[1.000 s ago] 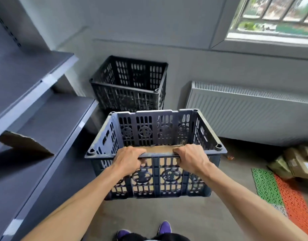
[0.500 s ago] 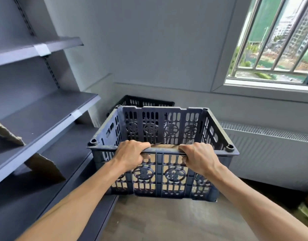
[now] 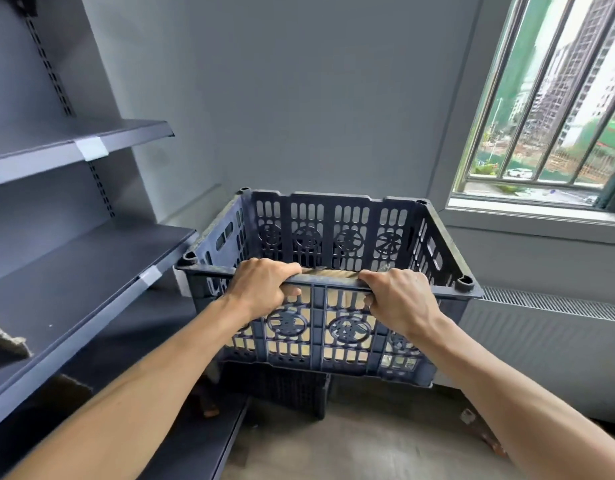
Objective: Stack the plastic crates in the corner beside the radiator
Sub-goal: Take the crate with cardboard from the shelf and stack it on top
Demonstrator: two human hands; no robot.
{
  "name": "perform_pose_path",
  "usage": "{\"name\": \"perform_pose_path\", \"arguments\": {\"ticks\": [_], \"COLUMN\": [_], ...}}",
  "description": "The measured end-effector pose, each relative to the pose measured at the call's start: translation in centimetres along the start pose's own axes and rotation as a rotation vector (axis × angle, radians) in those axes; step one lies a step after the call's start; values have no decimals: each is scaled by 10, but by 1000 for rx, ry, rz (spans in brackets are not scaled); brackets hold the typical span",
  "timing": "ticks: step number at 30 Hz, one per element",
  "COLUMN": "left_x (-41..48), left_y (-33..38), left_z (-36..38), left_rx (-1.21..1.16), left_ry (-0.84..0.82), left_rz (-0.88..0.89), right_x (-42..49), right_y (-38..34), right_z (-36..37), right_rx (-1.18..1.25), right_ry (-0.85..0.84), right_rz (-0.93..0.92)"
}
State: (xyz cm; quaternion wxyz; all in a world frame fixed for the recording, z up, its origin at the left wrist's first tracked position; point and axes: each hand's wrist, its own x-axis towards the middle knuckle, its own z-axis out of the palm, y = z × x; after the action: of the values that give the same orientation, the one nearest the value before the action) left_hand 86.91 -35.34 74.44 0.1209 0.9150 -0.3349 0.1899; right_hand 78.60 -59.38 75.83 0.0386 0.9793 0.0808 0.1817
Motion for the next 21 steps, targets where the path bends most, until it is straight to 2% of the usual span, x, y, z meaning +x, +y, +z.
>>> {"name": "perform_pose_path", "arguments": {"ticks": [13,21], "left_x": [71,122], "left_y": [-122,-166], "left_z": [13,36], "left_rx": [11,53], "left_ry": [82,72], "left_rz": [127,105], "right_x": [108,175], "right_y": [-39,-25], "right_z": [27,51], "right_rx": [-63,-75], "right_ry": [3,2], "right_rz": [113,103]}}
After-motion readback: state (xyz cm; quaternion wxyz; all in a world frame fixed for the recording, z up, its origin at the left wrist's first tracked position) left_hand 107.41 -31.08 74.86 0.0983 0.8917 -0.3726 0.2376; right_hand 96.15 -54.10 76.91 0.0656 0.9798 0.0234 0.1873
